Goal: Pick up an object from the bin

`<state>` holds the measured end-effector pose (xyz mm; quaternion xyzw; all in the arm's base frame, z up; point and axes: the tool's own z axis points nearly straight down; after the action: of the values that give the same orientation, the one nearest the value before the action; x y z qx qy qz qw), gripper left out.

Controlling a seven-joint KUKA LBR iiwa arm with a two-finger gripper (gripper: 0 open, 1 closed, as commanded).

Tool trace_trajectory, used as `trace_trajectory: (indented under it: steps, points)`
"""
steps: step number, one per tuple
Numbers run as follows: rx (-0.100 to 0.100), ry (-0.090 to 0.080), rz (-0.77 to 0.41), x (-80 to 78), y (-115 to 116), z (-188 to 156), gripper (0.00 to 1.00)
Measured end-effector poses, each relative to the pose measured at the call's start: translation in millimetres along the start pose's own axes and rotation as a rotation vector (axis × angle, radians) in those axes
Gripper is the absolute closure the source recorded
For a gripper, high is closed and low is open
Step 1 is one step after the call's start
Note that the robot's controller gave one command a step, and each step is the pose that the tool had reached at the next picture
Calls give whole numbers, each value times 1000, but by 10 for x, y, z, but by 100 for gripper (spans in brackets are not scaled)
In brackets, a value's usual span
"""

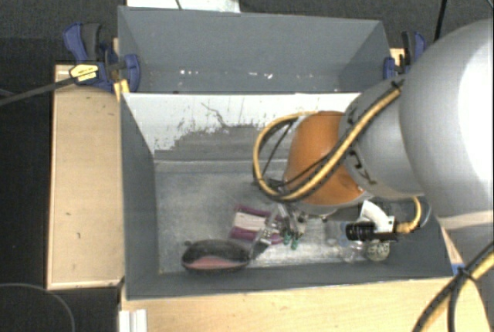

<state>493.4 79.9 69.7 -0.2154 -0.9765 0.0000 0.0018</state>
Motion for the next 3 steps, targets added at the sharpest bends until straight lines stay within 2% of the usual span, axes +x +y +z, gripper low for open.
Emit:
trace_trajectory:
  steps: [1, 2, 3]
  points:
    - [-1, -1, 2, -1, 3, -9, 0]
    - [-3, -2, 1, -1, 12, -17, 100]
    - [-3, -6, -1, -5, 15, -338, 100]
